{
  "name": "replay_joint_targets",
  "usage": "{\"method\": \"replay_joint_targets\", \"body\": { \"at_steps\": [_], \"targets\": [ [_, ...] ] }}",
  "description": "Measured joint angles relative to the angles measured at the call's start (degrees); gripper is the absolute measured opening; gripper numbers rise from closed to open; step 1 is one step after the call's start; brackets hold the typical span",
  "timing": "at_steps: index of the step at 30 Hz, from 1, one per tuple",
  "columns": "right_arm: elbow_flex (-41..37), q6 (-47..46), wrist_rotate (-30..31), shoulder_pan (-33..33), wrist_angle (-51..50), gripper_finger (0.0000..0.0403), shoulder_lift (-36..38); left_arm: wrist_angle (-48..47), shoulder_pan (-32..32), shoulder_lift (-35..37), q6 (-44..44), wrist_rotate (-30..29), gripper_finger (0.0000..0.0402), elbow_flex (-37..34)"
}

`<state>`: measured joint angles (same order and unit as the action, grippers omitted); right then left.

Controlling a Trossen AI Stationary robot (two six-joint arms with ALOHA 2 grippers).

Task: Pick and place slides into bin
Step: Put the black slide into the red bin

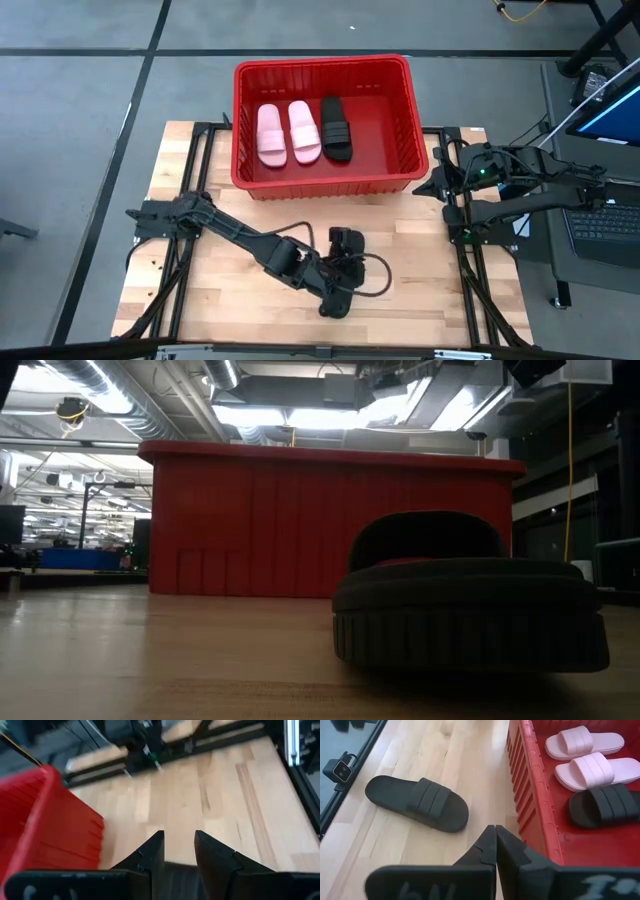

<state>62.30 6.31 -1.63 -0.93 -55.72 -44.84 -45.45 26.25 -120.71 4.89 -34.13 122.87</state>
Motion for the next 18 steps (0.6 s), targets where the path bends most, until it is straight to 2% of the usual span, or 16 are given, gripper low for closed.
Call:
{"method": "replay_joint_targets", "body": {
  "at_steps": [4, 8, 13, 18],
  "targets": [
    [0.0, 0.1, 0.0, 0.0, -0.2, 0.0005, 0.0, -8.2, 0.6, -3.9, 2.0, 1.7, 0.0102, 4.4],
    [0.0, 0.3, 0.0, 0.0, -0.2, 0.0005, 0.0, -10.2, 0.8, -5.4, 6.3, 2.9, 0.0102, 4.8],
    [0.0, 0.2, 0.0, 0.0, -0.3, 0.0005, 0.0, -17.5, 0.8, -7.5, 10.9, 6.2, 0.0102, 4.8],
    [0.0, 0.2, 0.0, 0.0, -0.6, 0.0005, 0.0, -17.7, 0.8, -10.2, 10.9, 5.8, 0.0102, 4.9]
  ]
}}
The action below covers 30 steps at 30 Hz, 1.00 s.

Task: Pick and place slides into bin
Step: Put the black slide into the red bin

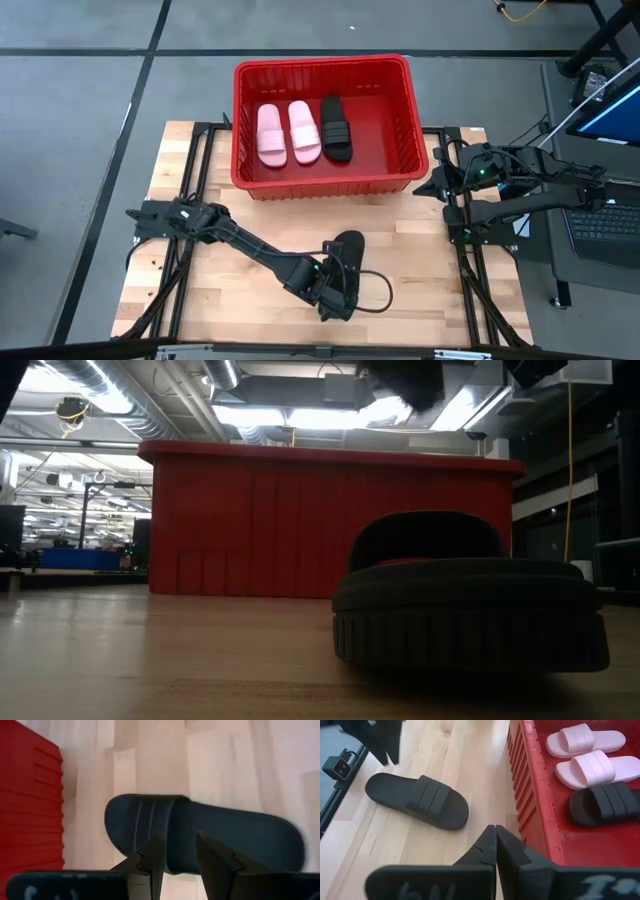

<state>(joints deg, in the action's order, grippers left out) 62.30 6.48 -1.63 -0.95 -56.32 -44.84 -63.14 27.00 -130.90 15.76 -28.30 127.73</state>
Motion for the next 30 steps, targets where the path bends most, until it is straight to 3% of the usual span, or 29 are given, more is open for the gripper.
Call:
{"method": "replay_joint_targets", "body": {
  "at_steps": [5, 14, 20, 30],
  "targets": [
    [0.0, 0.0, 0.0, 0.0, -0.6, 0.0005, 0.0, -0.1, -0.3, -2.8, -2.7, -4.0, 0.0102, 0.0],
    [0.0, 0.0, 0.0, 0.0, -1.7, 0.0005, 0.0, -1.8, -1.7, -5.7, -1.7, -4.1, 0.0102, 0.0],
    [0.0, 0.0, 0.0, 0.0, -2.0, 0.0005, 0.0, -4.4, -2.8, -6.0, 1.5, -3.5, 0.0102, -0.1],
    [0.0, 0.2, 0.0, 0.0, -3.5, 0.0005, 0.0, -4.6, -3.5, -6.0, -0.9, 2.6, 0.0102, -0.1]
  ]
}}
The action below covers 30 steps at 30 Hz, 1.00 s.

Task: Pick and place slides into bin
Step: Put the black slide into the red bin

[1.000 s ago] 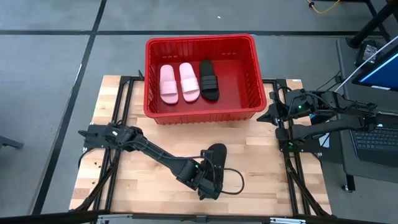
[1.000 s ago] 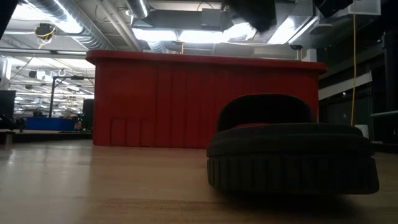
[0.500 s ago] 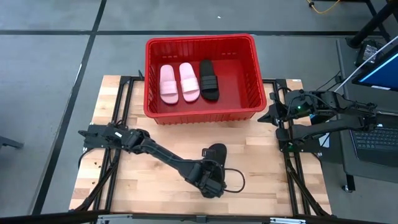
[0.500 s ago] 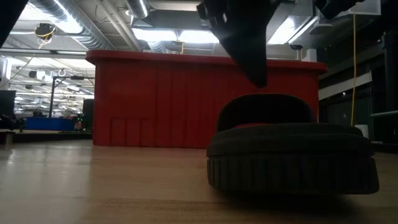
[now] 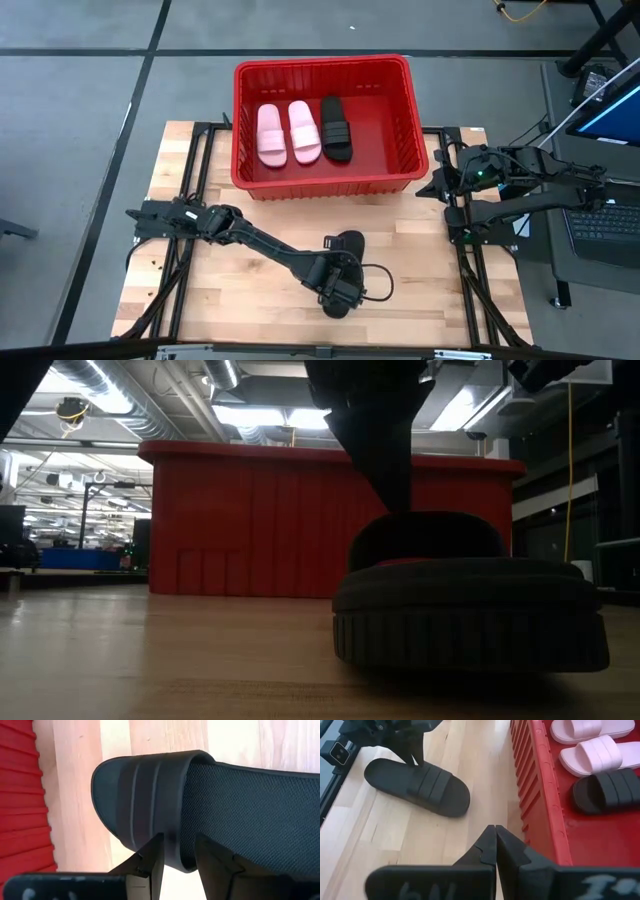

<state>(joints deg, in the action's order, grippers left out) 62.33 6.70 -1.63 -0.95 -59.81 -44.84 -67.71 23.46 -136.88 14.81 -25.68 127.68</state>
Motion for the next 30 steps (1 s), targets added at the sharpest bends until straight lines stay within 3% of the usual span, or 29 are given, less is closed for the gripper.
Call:
{"method": "replay_joint_targets", "body": {
  "at_steps": [11, 18, 30],
  "targets": [
    [0.0, 0.3, 0.0, 0.0, -0.5, 0.0005, 0.0, 0.2, -0.8, -1.6, -1.9, -0.3, 0.0102, 0.0],
    [0.0, -0.1, 0.0, 0.0, -0.5, 0.0005, 0.0, -0.5, -0.9, -2.7, -1.8, -9.6, 0.0102, -0.1],
    [0.0, -0.3, 0.0, 0.0, -0.5, 0.0005, 0.0, -0.7, -1.0, -3.4, -1.5, -8.7, 0.0102, 0.0]
  ]
}}
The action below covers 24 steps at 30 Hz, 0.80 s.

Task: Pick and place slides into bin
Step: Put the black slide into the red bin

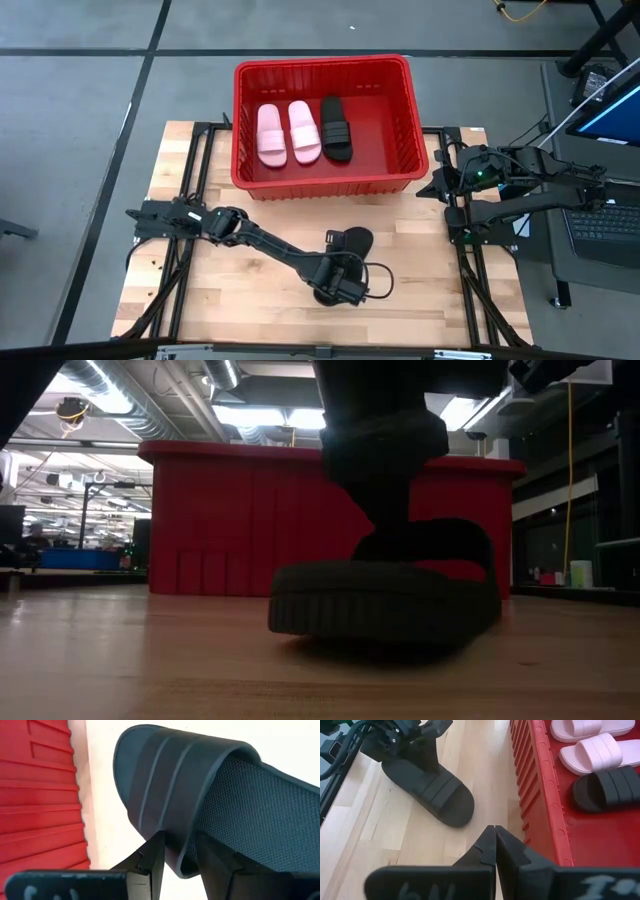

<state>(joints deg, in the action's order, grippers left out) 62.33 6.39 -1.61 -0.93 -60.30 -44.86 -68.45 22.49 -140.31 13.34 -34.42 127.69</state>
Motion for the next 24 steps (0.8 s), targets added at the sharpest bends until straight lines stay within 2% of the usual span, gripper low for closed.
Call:
{"method": "replay_joint_targets", "body": {
  "at_steps": [9, 21, 24],
  "targets": [
    [0.0, 0.0, 0.0, 0.0, 0.0, 0.0005, 0.0, 0.1, -0.5, -0.5, 5.1, -6.0, 0.0102, 0.0],
    [0.0, -0.1, 0.0, 0.0, -0.9, 0.0005, 0.0, 0.5, -0.7, -0.5, 8.5, -4.6, 0.0102, -0.1],
    [0.0, -0.1, 0.0, 0.0, -0.9, 0.0005, 0.0, 3.1, -0.7, -0.5, 8.5, -5.8, 0.0101, -2.6]
  ]
}}
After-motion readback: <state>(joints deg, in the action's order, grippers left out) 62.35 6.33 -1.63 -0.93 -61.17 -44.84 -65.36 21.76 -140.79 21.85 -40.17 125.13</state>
